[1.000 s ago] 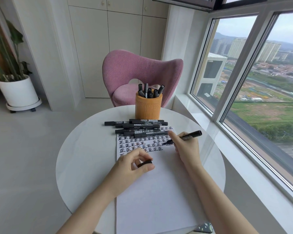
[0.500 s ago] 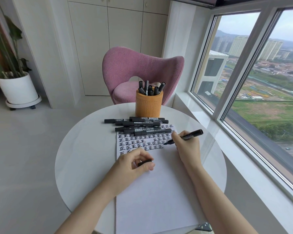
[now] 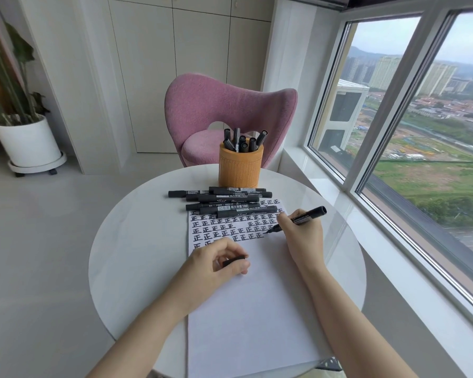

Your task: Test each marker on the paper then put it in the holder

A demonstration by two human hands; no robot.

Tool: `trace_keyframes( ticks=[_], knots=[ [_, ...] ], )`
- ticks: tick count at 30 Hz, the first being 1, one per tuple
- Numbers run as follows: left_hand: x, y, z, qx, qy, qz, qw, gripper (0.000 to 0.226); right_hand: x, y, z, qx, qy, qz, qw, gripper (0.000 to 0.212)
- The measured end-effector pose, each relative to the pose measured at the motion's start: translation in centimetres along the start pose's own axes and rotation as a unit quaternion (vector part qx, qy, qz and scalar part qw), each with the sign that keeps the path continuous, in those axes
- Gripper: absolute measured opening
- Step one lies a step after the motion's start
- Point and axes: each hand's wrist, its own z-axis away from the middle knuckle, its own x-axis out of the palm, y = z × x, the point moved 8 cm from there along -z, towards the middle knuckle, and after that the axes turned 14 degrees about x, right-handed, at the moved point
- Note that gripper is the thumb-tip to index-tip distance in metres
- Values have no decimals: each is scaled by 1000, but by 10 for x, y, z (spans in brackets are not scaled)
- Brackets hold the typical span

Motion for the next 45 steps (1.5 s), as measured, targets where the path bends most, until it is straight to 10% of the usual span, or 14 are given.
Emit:
trace_keyframes(
  ticks=[45],
  knots=[
    [1, -5, 0, -2, 7, 27, 1000, 6, 2, 1, 4, 18, -27, -14, 999, 31]
  ],
)
